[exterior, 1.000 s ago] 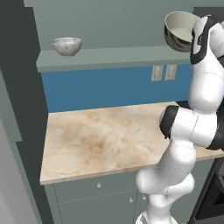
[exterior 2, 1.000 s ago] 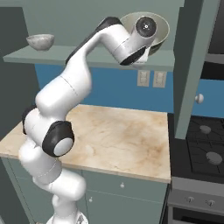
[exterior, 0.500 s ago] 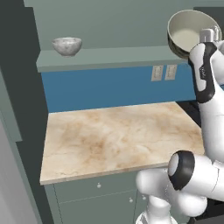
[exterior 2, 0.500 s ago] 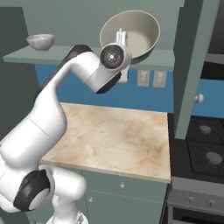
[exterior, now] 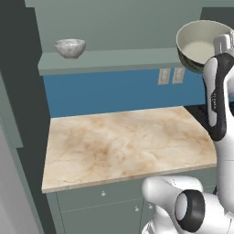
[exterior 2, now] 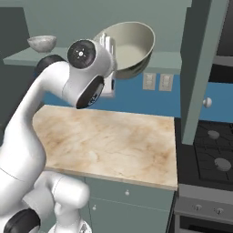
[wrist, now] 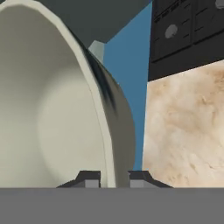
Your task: Take the smaller bowl and place it next to the appetizer plate on the dining counter , and place the larger bowl next to the plate with cooked food.
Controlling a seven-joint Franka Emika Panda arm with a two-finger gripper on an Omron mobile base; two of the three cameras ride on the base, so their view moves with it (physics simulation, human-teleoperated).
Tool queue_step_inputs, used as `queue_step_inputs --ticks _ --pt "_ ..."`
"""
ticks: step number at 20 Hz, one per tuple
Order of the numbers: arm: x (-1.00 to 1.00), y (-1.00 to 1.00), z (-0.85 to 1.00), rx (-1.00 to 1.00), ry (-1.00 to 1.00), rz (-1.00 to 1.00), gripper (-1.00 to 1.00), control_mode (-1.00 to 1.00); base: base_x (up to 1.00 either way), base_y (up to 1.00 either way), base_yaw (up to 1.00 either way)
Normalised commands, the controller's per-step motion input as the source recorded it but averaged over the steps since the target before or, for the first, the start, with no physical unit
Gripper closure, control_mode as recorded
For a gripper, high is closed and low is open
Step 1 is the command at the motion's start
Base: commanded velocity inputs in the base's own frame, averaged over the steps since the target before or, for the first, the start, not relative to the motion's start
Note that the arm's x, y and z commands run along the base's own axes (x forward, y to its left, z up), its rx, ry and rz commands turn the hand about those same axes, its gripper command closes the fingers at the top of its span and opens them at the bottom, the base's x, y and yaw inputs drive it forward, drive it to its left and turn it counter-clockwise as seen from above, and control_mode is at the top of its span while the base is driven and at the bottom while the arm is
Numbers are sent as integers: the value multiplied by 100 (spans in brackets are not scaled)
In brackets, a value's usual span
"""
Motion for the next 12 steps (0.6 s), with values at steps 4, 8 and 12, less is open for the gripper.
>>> queue_step_inputs --ticks 4,8,12 --pt "-100 24 13 -1 44 0 100 -100 0 0 0" --pt "-86 28 -12 1 49 2 100 -100 0 0 0" --pt "-79 44 -73 3 2 0 100 -100 0 0 0"
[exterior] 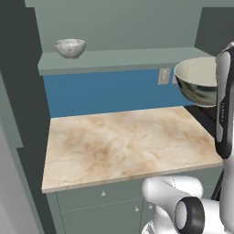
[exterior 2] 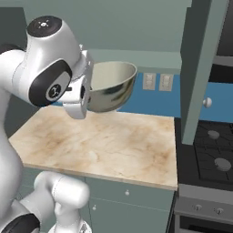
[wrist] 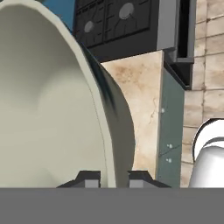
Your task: Take the smaller bowl and place it next to the appetizer plate on the dining counter , and place the larger bowl next to the plate with cooked food.
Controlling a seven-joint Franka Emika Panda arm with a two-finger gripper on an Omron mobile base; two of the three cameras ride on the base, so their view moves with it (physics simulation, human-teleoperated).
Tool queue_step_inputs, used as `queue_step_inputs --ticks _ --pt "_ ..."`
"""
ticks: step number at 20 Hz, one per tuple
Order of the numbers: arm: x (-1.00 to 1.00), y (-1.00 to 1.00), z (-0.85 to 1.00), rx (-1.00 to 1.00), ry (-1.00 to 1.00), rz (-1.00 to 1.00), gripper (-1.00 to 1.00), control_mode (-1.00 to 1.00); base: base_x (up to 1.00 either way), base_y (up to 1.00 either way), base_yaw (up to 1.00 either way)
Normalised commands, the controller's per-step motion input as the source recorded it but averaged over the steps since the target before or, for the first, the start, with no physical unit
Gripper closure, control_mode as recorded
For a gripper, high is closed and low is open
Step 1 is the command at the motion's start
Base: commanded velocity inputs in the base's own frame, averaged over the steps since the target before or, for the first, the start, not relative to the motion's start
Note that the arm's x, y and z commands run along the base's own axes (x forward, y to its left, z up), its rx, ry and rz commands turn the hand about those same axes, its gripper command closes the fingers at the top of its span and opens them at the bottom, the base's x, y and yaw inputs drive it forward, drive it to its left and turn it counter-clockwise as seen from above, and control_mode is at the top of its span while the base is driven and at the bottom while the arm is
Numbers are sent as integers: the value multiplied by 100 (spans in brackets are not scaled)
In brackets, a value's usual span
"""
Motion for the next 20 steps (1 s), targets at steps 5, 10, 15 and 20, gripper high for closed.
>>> queue_step_inputs --ticks 5,10,15,20 --pt "-17 48 -60 11 -3 0 100 -100 0 0 0" --pt "0 53 -43 17 0 0 100 -100 0 0 0" --pt "-12 43 -18 19 -5 0 100 -100 0 0 0" --pt "-19 14 0 6 -3 1 100 100 -52 14 5"
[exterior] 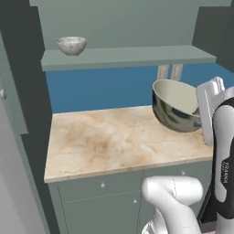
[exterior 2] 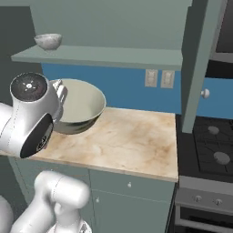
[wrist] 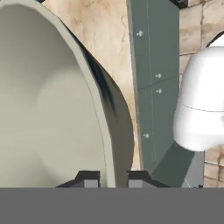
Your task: Take the smaller bowl and place it next to the appetizer plate on the dining counter , and place the larger bowl next to the plate with cooked food.
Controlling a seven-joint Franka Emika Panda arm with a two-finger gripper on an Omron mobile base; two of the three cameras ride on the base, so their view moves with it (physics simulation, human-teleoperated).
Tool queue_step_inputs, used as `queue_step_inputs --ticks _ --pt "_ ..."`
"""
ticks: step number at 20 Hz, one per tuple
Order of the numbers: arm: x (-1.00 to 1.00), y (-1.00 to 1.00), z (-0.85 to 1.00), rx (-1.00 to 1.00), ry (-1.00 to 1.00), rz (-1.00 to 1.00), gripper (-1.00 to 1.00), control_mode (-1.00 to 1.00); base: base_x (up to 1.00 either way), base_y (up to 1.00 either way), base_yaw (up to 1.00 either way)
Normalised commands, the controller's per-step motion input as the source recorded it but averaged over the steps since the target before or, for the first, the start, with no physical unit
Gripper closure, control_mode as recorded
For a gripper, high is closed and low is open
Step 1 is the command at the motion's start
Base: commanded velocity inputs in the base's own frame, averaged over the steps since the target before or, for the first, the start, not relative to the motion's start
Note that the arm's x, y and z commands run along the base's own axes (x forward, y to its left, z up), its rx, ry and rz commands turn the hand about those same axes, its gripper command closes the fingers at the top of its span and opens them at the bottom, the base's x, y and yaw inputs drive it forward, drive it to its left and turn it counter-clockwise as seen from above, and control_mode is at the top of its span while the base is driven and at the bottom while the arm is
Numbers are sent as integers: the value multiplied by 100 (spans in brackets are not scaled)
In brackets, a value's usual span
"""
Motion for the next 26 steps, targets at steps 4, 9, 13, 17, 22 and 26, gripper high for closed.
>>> queue_step_inputs --ticks 4,9,13,17,22,26 --pt "0 0 0 0 0 0 100 100 -100 21 13" --pt "0 0 0 0 0 0 100 100 -100 58 16" --pt "0 0 0 0 0 0 100 100 -100 92 30" --pt "0 0 0 0 0 0 100 100 -88 59 35" --pt "0 0 0 0 0 0 100 100 -22 8 -35" --pt "0 0 0 0 0 0 100 100 0 0 -100"
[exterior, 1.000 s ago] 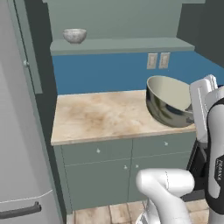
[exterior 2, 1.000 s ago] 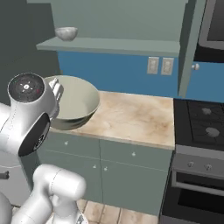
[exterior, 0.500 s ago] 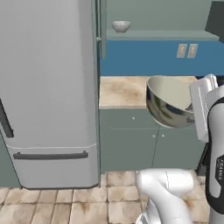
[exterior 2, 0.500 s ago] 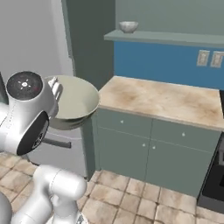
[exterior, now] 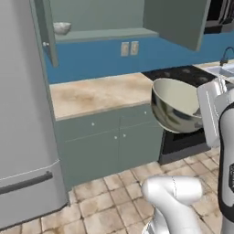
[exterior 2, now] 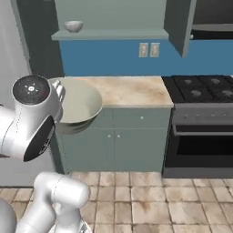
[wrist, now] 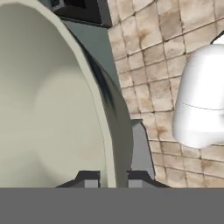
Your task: Take the smaller bowl and place it next to the appetizer plate on the dining counter , and place the larger bowl next to the plate with cooked food.
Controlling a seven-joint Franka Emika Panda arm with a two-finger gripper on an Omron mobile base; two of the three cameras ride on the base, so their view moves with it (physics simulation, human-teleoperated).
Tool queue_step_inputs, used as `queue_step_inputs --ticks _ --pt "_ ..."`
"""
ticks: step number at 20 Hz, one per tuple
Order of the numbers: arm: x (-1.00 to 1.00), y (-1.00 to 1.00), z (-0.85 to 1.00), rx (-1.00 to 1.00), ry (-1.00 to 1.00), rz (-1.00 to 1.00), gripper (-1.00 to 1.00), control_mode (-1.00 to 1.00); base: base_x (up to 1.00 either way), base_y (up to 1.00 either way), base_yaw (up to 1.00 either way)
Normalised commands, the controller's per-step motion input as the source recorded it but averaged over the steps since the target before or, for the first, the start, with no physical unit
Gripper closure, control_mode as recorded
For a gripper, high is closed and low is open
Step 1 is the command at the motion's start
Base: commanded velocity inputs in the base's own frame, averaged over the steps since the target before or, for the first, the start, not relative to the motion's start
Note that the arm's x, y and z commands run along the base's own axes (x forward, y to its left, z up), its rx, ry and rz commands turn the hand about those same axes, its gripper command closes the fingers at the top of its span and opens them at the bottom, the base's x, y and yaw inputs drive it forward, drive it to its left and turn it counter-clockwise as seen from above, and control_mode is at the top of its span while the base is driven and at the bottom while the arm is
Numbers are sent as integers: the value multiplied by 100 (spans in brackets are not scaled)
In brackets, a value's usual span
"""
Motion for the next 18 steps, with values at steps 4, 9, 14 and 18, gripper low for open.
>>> queue_step_inputs --ticks 4,9,14,18 --pt "0 0 0 0 0 0 100 100 0 0 -100" --pt "0 0 0 0 0 0 100 100 0 0 -100" --pt "0 0 0 0 0 0 100 100 0 0 -100" --pt "0 0 0 0 0 0 100 100 0 0 -100"
